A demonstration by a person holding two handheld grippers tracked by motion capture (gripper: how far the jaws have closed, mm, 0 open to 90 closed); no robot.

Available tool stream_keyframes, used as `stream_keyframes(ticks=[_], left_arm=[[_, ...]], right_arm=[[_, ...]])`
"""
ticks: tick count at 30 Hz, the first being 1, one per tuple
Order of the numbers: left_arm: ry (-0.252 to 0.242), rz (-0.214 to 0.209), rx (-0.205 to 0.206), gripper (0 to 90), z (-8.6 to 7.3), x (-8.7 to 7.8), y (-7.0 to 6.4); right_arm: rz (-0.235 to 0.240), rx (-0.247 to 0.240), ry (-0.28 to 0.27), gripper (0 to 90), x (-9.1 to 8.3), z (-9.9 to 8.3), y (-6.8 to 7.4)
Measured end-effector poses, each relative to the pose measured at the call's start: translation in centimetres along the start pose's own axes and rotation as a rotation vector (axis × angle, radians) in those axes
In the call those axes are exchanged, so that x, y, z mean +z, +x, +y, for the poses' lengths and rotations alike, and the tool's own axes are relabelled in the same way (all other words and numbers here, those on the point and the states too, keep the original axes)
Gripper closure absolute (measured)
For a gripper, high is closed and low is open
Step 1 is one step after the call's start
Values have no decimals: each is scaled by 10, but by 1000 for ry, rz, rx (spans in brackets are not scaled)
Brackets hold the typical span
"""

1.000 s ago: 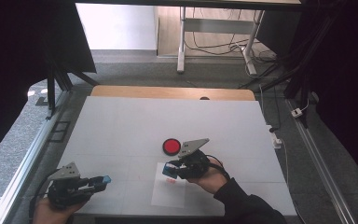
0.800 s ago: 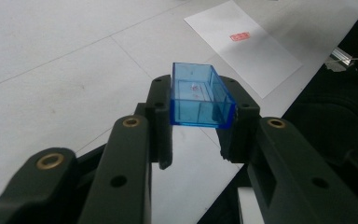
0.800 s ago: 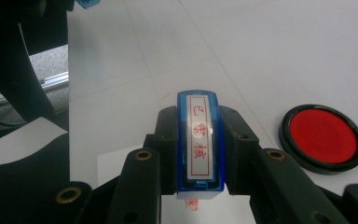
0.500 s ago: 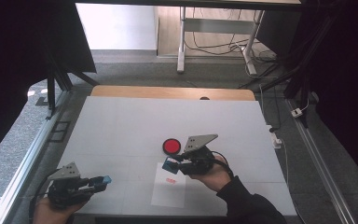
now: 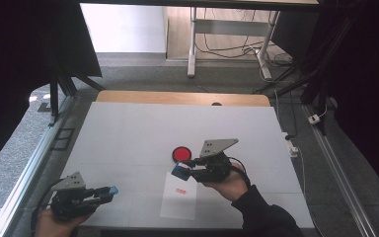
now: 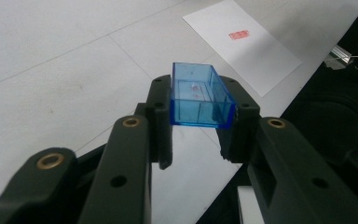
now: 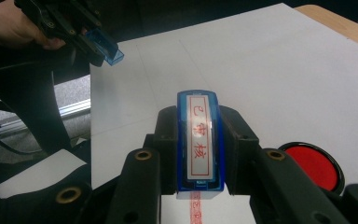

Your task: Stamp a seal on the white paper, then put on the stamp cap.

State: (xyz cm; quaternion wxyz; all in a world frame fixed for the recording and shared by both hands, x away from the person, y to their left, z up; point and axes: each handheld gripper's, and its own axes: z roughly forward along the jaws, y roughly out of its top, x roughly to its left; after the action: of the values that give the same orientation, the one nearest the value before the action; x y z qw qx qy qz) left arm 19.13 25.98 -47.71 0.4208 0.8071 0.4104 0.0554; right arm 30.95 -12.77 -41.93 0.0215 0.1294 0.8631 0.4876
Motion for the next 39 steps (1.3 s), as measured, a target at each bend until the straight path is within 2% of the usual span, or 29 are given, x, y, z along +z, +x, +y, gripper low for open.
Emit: stream_keyframes(ticks=[10,14,17,22,26,36,39], left_arm=[[0,-4,9,683,1,0,-1],[5,-28,6,684,2,1,0],[-2,-62,7,684,5,3,-1],[16,-84,54,683,15,10,-8],[9,-107,92,682,22,15,-11],[-8,-176,145,683,41,30,-13],[1,-197,169,683,47,37,-14]], right_arm=[[7,-4,-13,715,-5,3,1],[11,1,-23,715,-6,5,1],[13,5,-27,715,-7,6,1],[17,2,-25,715,-6,6,2],[22,-4,-26,715,-5,7,3],[30,-6,-39,715,-7,9,4],[37,-5,-44,714,-8,9,4]])
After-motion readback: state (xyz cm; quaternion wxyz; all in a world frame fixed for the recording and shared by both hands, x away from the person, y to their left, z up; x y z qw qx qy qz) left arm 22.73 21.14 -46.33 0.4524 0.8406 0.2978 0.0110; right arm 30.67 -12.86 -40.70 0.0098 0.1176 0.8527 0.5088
